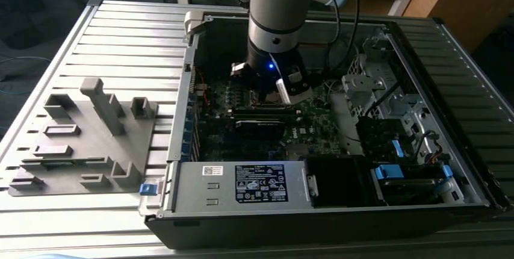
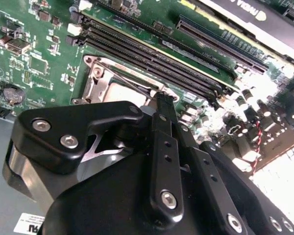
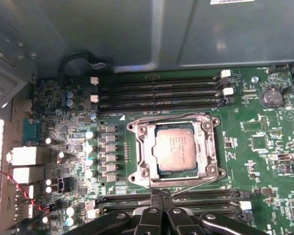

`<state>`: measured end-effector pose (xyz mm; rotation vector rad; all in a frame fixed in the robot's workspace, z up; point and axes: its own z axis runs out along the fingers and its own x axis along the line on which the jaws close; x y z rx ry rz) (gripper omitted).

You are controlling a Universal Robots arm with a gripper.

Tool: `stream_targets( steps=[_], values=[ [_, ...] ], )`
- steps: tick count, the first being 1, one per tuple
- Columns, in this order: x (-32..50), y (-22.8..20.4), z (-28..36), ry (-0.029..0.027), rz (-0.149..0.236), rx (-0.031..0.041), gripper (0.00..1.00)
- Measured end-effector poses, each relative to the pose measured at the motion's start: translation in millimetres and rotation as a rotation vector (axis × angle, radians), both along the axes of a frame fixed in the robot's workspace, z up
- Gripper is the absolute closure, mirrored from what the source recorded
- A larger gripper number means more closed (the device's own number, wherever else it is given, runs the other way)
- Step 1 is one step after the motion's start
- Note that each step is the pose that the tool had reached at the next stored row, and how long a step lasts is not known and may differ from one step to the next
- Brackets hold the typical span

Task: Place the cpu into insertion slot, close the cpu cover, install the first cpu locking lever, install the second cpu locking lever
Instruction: 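Install the second cpu locking lever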

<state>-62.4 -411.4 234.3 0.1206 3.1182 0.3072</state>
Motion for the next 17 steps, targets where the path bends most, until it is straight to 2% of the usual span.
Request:
stream_targets(
  steps=[5, 7, 11, 17],
  values=[
    [0.0, 0.0, -0.3, 0.0, 0.0, 0.0001, 0.89],
    [0.0, 0.0, -2.3, -0.0001, 0.0, 0.0002, 0.89],
    [-1.2, 0.0, -8.5, -0.0001, 0.0, -0.0003, 0.89],
    [-9.0, 0.0, -19.3, -0.0001, 0.0, -0.0007, 0.89]
  ],
)
